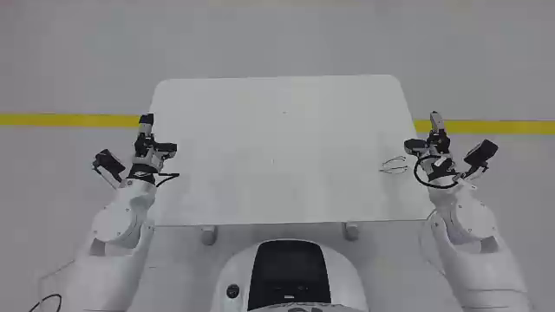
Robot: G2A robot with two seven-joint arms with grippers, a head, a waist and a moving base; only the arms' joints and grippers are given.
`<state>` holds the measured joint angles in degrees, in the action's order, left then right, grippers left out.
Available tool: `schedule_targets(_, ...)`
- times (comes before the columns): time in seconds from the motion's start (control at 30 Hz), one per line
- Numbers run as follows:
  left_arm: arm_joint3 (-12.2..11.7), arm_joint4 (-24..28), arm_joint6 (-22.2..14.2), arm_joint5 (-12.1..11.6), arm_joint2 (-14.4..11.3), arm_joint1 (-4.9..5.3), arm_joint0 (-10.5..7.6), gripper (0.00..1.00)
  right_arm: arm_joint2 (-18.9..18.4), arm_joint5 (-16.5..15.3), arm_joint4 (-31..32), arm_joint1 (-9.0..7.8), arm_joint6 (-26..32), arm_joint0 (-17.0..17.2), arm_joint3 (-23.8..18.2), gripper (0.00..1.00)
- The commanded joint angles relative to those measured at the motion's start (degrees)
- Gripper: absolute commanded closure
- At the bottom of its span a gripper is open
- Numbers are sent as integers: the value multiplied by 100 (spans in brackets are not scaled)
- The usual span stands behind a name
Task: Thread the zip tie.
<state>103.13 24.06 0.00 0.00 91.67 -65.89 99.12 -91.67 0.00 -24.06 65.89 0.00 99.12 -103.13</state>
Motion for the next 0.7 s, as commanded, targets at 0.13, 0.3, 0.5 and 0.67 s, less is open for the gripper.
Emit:
schedule_targets(0.13, 0, 0, 0, 0, 0, 0, 0, 22, 0, 0, 0, 0, 0, 0, 0, 22)
schedule_targets(0.3, 0, 0, 0, 0, 0, 0, 0, 0, 0, 0, 0, 0, 0, 0, 0, 0)
schedule_targets(0.5, 0, 0, 0, 0, 0, 0, 0, 0, -128, 276, 528, -38, 191, -252, -1, 0)
schedule_targets(0.67, 0, 0, 0, 0, 0, 0, 0, 0, 10, 1204, 1644, -115, 777, -817, 21, 0)
